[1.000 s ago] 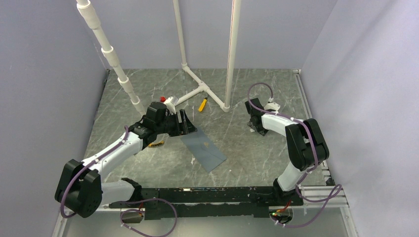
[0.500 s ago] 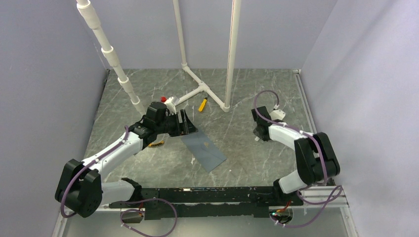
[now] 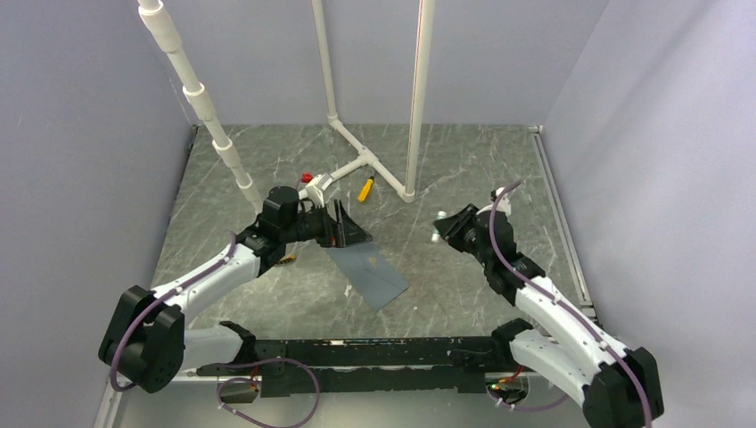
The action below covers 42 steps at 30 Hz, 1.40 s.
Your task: Place the letter into the envelope and seal it
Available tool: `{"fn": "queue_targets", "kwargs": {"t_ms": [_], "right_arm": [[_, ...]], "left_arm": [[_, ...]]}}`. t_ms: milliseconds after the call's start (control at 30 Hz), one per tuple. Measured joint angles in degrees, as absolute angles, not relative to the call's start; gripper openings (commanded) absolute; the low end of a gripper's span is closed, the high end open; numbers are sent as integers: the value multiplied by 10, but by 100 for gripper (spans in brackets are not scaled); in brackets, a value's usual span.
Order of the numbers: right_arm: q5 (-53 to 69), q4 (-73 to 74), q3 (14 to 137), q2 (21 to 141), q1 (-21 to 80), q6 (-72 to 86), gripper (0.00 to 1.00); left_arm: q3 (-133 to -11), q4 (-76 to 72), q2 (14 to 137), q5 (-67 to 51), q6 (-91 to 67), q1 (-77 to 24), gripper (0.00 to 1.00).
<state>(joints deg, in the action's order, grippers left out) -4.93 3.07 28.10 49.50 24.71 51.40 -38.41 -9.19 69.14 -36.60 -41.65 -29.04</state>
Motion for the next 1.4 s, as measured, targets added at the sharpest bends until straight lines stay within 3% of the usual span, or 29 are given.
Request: {"fn": "queue_targets", "kwargs": {"t_ms": [167, 267, 467, 667, 867, 1033, 1267, 1400], "right_arm": [[-12, -83, 276, 456, 354, 515, 23], [-6, -140, 276, 459, 395, 516, 23], [5, -205, 276, 474, 424, 524, 23], [16, -237, 276, 490, 435, 536, 23], [27, -249, 276, 497, 439, 543, 24], [34, -250, 276, 497, 441, 545, 24], [40, -250, 276, 498, 443, 544, 24], [45, -251, 276, 499, 443, 542, 24]], "left_arm": [[-384, -199, 701, -405, -450, -329, 88], [-384, -251, 712, -412, -470, -351, 79], [-382, -324, 729, -424, -504, -375, 73], [-382, -360, 744, -429, -522, -385, 56], [-383, -357, 757, -429, -531, -386, 54], [-384, -358, 757, -429, -534, -387, 59], [-384, -359, 755, -427, -542, -387, 49], [-384, -359, 750, -426, -543, -388, 51]]}}
